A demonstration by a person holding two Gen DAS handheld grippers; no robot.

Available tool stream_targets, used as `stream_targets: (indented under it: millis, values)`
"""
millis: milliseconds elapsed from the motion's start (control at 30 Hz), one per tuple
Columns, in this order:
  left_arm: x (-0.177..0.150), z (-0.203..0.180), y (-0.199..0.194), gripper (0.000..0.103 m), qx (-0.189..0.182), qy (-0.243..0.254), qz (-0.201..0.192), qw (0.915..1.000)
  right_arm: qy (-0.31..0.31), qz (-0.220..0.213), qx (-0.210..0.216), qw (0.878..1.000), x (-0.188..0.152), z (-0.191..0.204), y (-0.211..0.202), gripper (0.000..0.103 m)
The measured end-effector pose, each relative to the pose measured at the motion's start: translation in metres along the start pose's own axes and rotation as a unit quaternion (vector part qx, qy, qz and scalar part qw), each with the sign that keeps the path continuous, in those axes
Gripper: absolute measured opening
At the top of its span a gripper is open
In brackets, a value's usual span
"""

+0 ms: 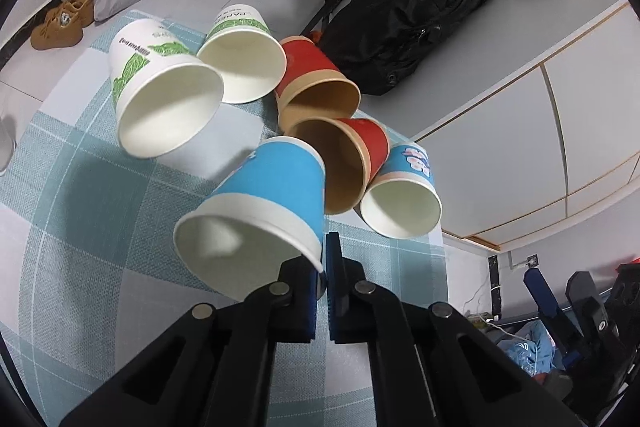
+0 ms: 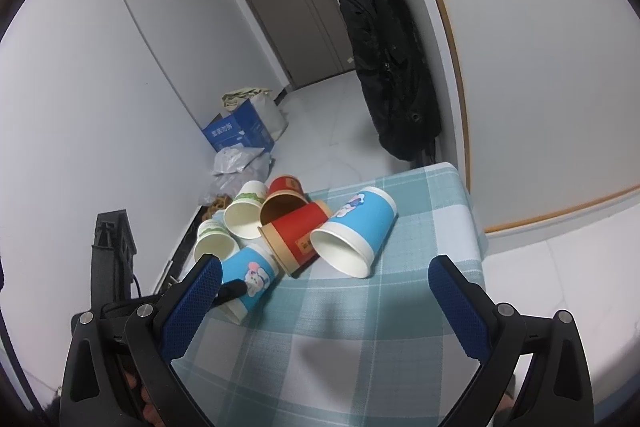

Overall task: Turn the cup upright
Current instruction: 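Lift the blue cup with the left tool and carry it toward the right tool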

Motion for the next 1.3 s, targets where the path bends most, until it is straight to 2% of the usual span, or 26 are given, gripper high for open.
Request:
stream_targets:
  millis: [367, 800, 1300]
  values:
    - [-0.002, -0.001, -0.015, 0.0, 0.018, 0.009, -0.033, 0.9993, -0.009, -0.015, 0.004, 1.0, 0.0, 0.006, -0.006, 0.103]
    - [-0.019, -0.023, -0.061, 0.0, 0.025, 0.033, -0.09, 0.995, -0.013, -0.037, 0.015, 0.999, 0.002, 0.011, -0.016, 0.103]
    - [-0.051, -0.039, -0.077, 0.0, 0.011, 0.045, -0.099, 0.994, -0.026, -0.052, 0.019, 0.998, -0.01, 0.014, -0.034, 0.103]
Point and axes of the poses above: each gripper's, at about its wrist camera, not at the fingertips, and y roughly the way its jaws point, z to its left, x to its top, the point moved 8 cm from there along y, roughly the way its jaws point, and after that the axes turned 11 degrees about y, right-handed, at the moved point
